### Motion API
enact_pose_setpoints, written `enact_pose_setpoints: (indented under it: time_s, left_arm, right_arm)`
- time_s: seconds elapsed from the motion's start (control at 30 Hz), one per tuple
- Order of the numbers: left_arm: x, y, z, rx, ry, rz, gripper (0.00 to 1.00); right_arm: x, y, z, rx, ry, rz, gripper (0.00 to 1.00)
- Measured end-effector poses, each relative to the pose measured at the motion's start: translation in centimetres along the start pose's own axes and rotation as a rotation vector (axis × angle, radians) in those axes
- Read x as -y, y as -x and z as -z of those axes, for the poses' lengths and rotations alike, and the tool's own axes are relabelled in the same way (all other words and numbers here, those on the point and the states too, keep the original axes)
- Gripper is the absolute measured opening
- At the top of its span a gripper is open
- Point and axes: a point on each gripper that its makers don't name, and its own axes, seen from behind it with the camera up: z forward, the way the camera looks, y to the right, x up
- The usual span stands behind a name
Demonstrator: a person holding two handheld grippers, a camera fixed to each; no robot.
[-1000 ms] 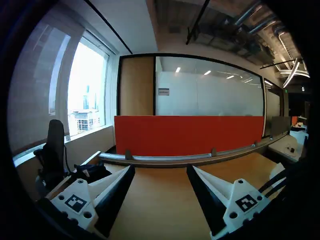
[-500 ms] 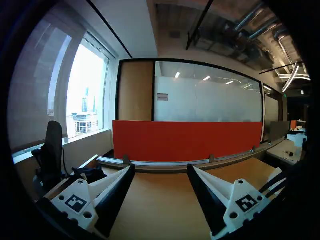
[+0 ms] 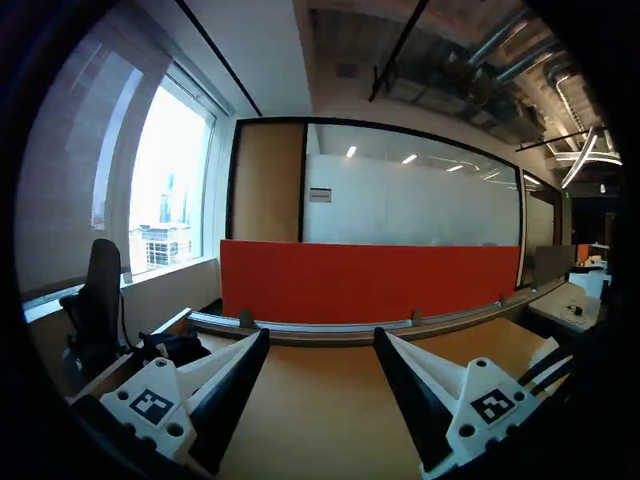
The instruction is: Fold towel
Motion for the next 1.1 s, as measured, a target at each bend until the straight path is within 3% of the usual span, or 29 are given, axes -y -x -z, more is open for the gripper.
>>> enact_pose_setpoints:
  time_s: [0.3, 0.6, 1.1]
  left_arm:
    - [-0.6, -0.5, -0.4, -0.010, 0.016, -0.012, 0.96]
    - [-1.1, 0.7, -0.6, 0.001, 0.027, -0.024, 0.96]
    - [-0.2, 3.8, -1.1, -0.010, 0.004, -0.026, 0.96]
  right_arm:
    - [-0.1, -1.1, 0.5, -0.012, 0.005, -0.008, 0.94]
    - [0.3, -0.5, 0.3, -0.008, -0.001, -0.010, 0.94]
    - [2.0, 0.6, -0.4, 0.012, -0.008, 0.016, 0.94]
